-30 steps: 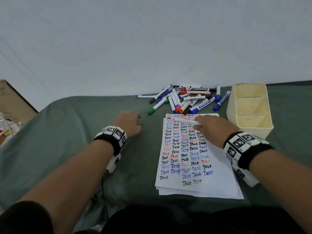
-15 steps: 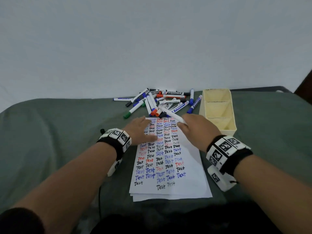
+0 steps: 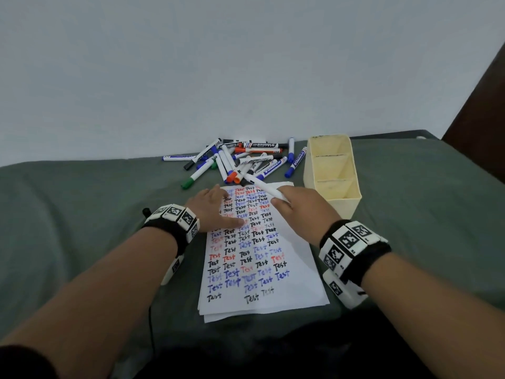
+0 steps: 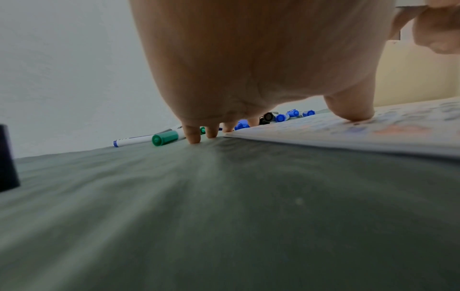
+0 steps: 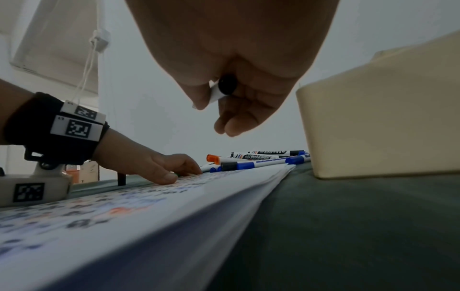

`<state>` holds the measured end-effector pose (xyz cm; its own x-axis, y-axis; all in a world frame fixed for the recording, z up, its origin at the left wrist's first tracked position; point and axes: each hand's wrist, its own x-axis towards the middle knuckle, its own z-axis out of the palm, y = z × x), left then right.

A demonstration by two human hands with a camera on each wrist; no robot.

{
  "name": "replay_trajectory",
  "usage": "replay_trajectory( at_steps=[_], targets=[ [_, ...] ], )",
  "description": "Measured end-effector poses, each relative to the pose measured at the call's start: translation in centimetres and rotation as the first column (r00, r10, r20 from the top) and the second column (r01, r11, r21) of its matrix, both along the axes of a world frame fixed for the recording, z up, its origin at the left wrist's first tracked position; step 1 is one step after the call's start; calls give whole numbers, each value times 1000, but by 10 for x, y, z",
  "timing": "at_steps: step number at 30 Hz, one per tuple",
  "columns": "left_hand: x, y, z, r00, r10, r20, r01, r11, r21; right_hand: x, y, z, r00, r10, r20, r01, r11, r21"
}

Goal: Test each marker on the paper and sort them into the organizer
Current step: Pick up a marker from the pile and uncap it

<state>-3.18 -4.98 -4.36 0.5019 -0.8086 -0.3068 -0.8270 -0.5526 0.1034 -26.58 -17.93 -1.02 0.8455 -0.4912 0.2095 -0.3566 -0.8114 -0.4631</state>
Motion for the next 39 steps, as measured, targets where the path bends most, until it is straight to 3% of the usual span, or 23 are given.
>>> replay_trajectory(
  at_steps=[4,7,11,14,16,20,24,26,28,30,33,39],
  targets=[
    [-1,0,3,1000,-22,21,21,999,44,-2,-5,0,998,-20,52,15,994,106],
    [0,-1,5,999,-34,10,34,998,60,-3,-7,-1,984,-59,166,9,958,286],
    [2,-2,6,996,-63,59,59,996,66,3,-6,1,931,-176,320,-47,811,582],
    [4,-3,5,993,-92,77,85,992,99,12,-7,6,878,-255,404,-166,629,759],
    [6,-2,4,993,-100,67,93,990,109,21,-9,8,838,-351,417,-181,543,820],
    [6,0,2,994,-99,41,94,988,119,43,-19,0,745,-539,393,-124,466,876],
    [4,1,-1,993,-108,37,103,987,127,67,-26,-12,701,-653,288,-84,326,942],
    [5,2,-3,994,-109,32,104,987,124,76,-29,-21,721,-644,257,-20,351,936],
    [5,2,-4,994,-109,25,106,988,113,84,-32,-26,758,-597,265,54,461,886],
    [6,2,-7,994,-106,15,104,989,106,89,-35,-27,759,-591,272,101,520,848],
    [5,1,-9,995,-99,10,97,990,106,93,-45,-27,711,-637,296,96,505,858],
    [2,2,-4,995,-94,-13,95,989,112,92,-54,-37,754,-597,275,153,567,809]
  ],
)
